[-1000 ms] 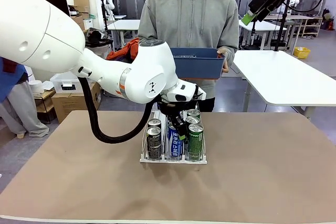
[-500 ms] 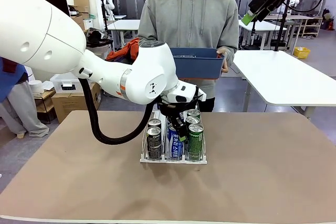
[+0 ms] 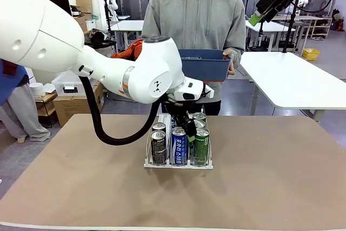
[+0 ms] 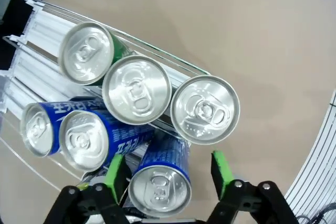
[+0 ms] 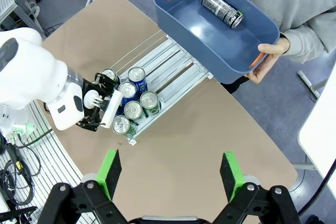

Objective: Fill the beverage cans into the dispenser.
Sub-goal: Place the picked Ionic drink in the line of the Automatic Can Dispenser with the same cans, then pick up the Pepsi coke handed by the human.

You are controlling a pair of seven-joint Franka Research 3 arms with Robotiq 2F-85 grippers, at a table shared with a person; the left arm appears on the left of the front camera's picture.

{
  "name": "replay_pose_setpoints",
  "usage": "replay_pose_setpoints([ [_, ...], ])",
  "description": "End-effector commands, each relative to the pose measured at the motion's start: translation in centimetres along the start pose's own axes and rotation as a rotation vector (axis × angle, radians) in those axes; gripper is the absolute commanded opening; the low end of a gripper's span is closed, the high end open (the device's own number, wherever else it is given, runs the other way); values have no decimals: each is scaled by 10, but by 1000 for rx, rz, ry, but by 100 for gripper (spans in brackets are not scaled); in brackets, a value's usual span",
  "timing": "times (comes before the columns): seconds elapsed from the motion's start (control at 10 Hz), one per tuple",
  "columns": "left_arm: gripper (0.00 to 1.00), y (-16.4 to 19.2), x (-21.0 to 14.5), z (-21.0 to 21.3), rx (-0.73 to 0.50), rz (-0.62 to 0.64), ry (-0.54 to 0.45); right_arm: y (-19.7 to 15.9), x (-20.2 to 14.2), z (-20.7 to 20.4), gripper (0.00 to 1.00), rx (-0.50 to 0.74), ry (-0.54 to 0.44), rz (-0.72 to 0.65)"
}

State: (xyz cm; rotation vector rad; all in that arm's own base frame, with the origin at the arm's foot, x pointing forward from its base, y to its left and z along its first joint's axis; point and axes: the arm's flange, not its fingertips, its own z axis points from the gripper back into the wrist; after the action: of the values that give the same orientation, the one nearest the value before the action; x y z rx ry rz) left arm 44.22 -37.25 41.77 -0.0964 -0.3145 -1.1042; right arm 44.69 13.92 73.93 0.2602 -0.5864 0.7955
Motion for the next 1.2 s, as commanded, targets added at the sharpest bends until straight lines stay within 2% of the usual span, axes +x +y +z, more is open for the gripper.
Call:
replay_pose_setpoints([
  [0.0, 100, -2, -6, 14, 80, 38, -2, 1, -1, 1, 100, 5, 7, -1],
  [0.1, 100, -5, -6, 20, 93, 27, -2, 1, -1, 1, 100, 5, 7, -1],
  [0.2, 100, 0, 1, 10, 24, 16, -9, 1, -1, 1, 100, 5, 7, -1],
  [1.0, 98, 0, 2, 8, 33, 22, -2, 1, -1, 1, 100, 5, 7, -1],
  [1.1, 100, 1, -2, 20, 2, 42, -16, 1, -1, 1, 100, 5, 7, -1],
])
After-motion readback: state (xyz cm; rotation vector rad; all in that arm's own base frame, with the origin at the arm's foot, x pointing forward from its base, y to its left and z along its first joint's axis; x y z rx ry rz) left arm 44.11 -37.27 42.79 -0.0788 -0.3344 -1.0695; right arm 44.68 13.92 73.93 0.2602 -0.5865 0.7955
